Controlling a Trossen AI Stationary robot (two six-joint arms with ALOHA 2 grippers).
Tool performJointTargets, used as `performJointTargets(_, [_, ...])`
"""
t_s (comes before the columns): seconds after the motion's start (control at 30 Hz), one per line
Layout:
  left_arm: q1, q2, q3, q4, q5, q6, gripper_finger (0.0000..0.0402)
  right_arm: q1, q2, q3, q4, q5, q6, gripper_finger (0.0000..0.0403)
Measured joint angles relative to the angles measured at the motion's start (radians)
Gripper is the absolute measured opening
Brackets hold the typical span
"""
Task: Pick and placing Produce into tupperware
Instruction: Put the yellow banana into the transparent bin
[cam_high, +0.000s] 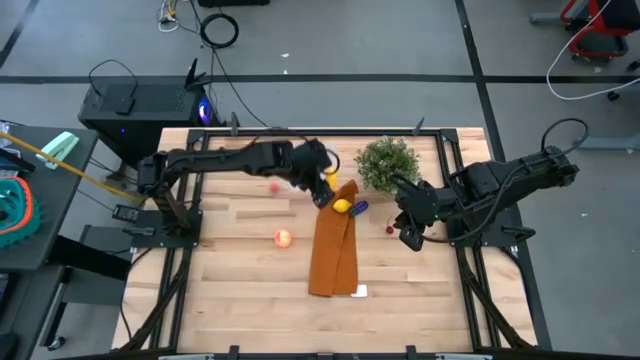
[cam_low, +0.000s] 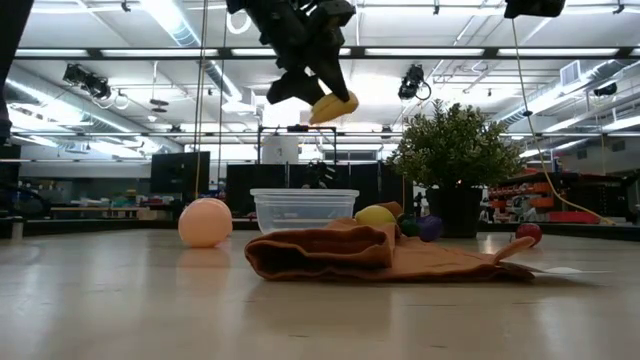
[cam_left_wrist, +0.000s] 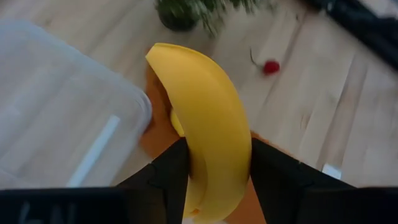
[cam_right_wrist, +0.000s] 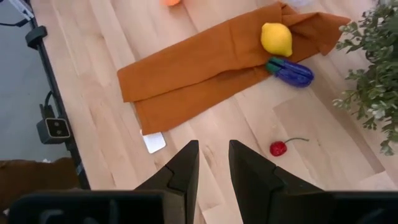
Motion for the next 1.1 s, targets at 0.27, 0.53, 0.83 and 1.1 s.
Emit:
performJointTargets(0.27, [0.103, 0.000, 0.038, -0.017, 0.101, 0.051, 0.0171, 0.040, 0.000, 0.000, 0.000, 0.077, 0.042, 0.0095])
performJointTargets(0.53, [0.191, 0.000, 0.042, -0.087, 0.163, 0.153, 0.0160, 0.049, 0.000, 0.000, 0.015, 0.117, 0.042, 0.0095])
performJointTargets(0.83, [0.274, 0.002, 0.042, -0.189, 0.163, 0.278, 0.0170, 0.049, 0.000, 0.000, 0.062, 0.157, 0.037, 0.0095])
performJointTargets(1.1, [0.272, 0.018, 0.043, -0.262, 0.163, 0.392, 0.0162, 0.049, 0.000, 0.000, 0.065, 0.170, 0.031, 0.0095])
